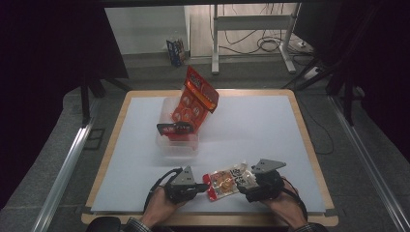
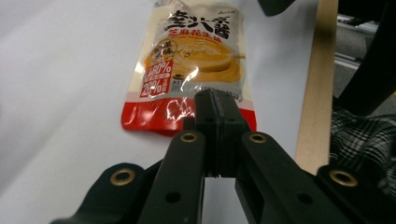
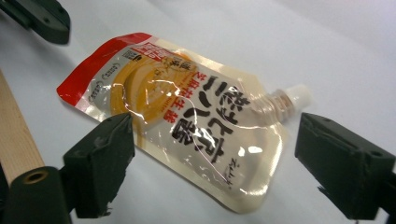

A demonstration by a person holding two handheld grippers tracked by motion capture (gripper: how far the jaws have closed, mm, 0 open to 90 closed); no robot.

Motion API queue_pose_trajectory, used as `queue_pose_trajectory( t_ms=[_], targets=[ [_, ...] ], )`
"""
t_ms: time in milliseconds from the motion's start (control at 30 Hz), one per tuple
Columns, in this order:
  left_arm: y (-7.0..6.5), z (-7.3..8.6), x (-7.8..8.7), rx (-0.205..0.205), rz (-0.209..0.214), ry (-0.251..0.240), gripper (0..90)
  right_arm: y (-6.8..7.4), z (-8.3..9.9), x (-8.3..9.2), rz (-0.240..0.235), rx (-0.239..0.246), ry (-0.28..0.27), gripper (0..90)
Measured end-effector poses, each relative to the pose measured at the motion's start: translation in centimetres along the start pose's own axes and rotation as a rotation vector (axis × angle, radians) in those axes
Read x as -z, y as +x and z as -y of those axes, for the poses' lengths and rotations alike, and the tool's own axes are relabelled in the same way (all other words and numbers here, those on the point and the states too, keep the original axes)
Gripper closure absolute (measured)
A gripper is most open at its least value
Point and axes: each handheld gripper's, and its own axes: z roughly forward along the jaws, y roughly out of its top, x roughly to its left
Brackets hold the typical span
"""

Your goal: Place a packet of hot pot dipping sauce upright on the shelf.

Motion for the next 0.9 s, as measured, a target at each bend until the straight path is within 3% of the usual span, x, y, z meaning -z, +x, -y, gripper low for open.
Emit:
queue_pose_trajectory(
  t_ms=[167,400,600,800,900],
  targets=[
    [0.3,-0.2,-1.5,0.004,-0.034,0.001,90.0,-0.6,0.5,-0.1,0.008,-0.011,0.027,8.5],
    [1.2,-0.8,-2.8,0.043,-0.046,-0.036,89.9,-0.8,0.6,-0.2,0.016,-0.014,0.039,7.4],
    [1.1,-1.1,-3.3,0.026,-0.021,0.024,90.0,-0.9,0.7,-0.3,0.015,-0.023,0.045,7.0],
    [0.7,-1.0,-3.6,-0.007,-0.051,0.074,90.0,-1.0,1.0,-0.6,0.004,-0.048,0.069,5.8],
    [0.9,-0.9,-3.5,-0.003,-0.043,0.084,90.0,-1.2,1.1,-0.8,-0.023,-0.068,0.082,5.4]
  ],
)
